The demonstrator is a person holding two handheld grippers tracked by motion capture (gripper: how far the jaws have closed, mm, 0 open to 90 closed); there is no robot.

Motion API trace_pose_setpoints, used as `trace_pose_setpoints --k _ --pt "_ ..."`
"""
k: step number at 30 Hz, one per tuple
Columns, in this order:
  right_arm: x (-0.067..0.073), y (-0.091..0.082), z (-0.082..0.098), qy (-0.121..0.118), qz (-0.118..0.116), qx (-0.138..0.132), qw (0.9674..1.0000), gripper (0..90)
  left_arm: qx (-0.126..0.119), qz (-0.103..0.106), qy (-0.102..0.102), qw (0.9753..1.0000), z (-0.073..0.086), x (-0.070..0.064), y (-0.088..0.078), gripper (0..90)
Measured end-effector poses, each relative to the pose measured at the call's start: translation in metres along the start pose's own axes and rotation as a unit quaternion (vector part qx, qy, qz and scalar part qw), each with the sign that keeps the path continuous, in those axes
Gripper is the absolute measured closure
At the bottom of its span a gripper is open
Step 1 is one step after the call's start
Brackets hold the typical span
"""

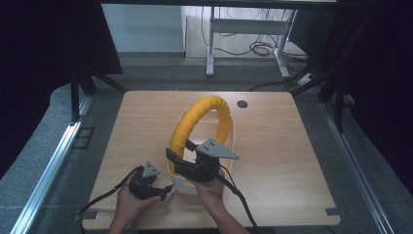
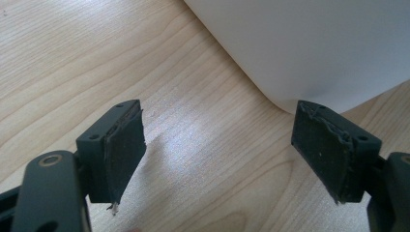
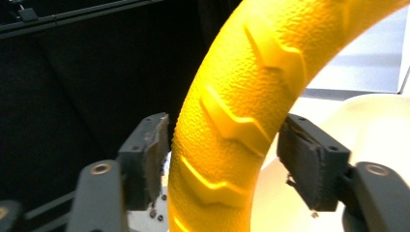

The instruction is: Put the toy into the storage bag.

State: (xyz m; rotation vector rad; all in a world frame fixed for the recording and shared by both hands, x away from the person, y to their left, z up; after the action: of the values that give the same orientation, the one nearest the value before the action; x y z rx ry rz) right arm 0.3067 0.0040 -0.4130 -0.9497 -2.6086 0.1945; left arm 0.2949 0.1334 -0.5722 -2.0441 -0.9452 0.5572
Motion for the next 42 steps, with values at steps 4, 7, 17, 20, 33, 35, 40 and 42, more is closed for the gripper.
trace_pose_setpoints --k 4,7,17,20,33,35,40,42 --pt "-0.004 -0.009 -0.001 0.001 -0.003 0.004 1.0000 26.9 0.001 -0.001 -0.001 1.0000 0.000 0.001 0.000 19.6" --pt "-0.005 -0.015 -0.001 0.001 -0.008 0.004 1.0000 26.7 0.004 -0.002 0.003 1.0000 0.000 0.001 0.000 19.6" --pt "-0.021 -0.050 0.003 -0.011 -0.019 0.006 0.9997 26.9 0.002 -0.005 0.000 1.0000 0.000 0.003 -0.001 19.5" --pt "-0.034 -0.064 0.004 -0.020 -0.012 0.005 0.9997 28.2 0.003 -0.008 0.001 1.0000 -0.001 0.004 0.000 19.5" --pt "-0.129 -0.118 0.019 -0.028 0.056 0.001 0.9981 33.5 0.002 -0.005 0.006 1.0000 0.000 0.004 -0.001 19.4" --pt "-0.143 -0.124 0.022 -0.028 0.062 0.008 0.9976 34.1 0.003 -0.006 0.006 1.0000 0.000 0.003 0.000 19.4" --pt "-0.173 -0.132 0.036 -0.016 0.085 0.025 0.9960 34.6 0.001 -0.007 0.006 1.0000 0.000 0.003 -0.001 19.4" --pt "-0.177 -0.132 0.039 -0.012 0.089 0.028 0.9956 34.7 0.001 -0.007 0.006 1.0000 0.000 0.004 -0.001 19.4"
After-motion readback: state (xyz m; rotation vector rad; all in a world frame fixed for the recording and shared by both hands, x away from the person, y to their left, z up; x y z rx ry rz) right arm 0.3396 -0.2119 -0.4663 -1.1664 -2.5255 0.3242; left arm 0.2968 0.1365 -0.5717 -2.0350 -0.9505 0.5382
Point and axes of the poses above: each handheld gripper's, and its own axes: y roughly forward along the jaws, z roughly out of its underside, x roughly to its left, the point moved 7 cm from there along y, roughly forward along the jaws, and after that the axes turned 5 degrees about x, right-handed, at the moved point
